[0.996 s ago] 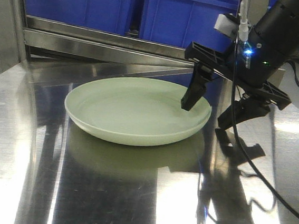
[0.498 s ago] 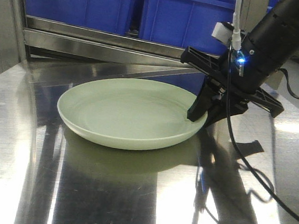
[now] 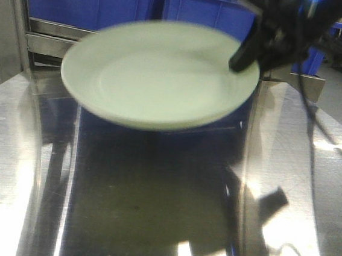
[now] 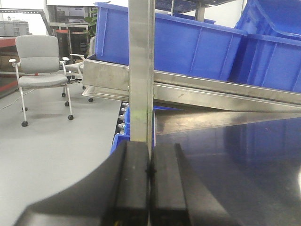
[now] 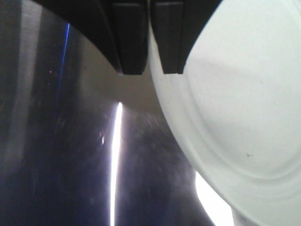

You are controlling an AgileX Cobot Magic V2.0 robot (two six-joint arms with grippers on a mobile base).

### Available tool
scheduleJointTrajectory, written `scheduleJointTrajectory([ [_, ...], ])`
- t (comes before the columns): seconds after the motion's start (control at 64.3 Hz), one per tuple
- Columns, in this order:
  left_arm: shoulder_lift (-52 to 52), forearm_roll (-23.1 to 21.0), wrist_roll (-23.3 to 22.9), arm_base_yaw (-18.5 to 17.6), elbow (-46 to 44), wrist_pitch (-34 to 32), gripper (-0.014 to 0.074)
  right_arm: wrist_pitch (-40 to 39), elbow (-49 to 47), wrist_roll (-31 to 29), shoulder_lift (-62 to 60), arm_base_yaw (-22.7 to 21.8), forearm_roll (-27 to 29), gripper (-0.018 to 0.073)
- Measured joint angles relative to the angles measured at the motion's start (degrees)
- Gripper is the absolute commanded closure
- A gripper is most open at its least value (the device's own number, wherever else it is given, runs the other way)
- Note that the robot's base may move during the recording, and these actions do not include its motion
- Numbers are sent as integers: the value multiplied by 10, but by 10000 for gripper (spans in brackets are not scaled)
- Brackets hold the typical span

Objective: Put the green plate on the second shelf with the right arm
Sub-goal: 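Lift the green plate off the table with the right gripper, then hold the plate raised in the right gripper while turning away from the table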

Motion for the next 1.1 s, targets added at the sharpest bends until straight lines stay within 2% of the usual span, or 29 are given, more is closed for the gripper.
scheduleJointTrajectory([
  [0.42,0,0,0,0,0,0,466,30,1,-6,-234,0,-118,505],
  [0.825,0,0,0,0,0,0,466,179,1,-6,-444,0,-151,505],
  [1.105,0,0,0,0,0,0,466,241,1,-8,-570,0,-214,505],
])
